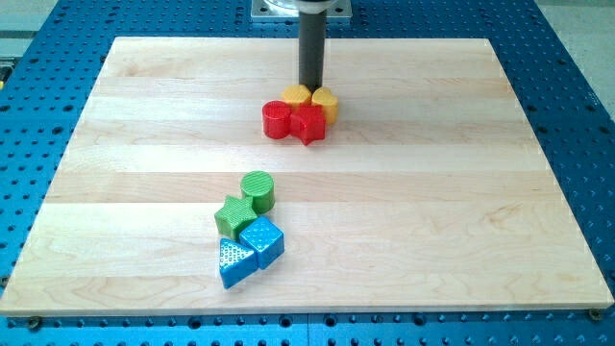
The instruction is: Push yellow blocks into red blocks
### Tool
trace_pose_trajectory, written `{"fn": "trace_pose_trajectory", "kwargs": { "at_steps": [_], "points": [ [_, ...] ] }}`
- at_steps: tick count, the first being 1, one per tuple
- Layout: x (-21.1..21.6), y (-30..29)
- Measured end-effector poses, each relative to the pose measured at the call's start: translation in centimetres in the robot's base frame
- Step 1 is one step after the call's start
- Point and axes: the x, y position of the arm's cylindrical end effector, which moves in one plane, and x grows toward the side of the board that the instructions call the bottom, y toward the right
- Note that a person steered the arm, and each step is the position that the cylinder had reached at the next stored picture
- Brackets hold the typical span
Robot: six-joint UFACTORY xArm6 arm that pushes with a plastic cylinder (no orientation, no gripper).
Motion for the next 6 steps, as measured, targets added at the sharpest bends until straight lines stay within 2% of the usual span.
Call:
{"fn": "trace_pose_trajectory", "kwargs": {
  "at_steps": [1, 2, 3, 4, 5, 6],
  "points": [
    [-1.6, 1.0],
    [-2.7, 5.7],
    [3.2, 5.7],
    [4.0, 1.0],
    [4.0, 1.3],
    [8.3, 3.2]
  ]
}}
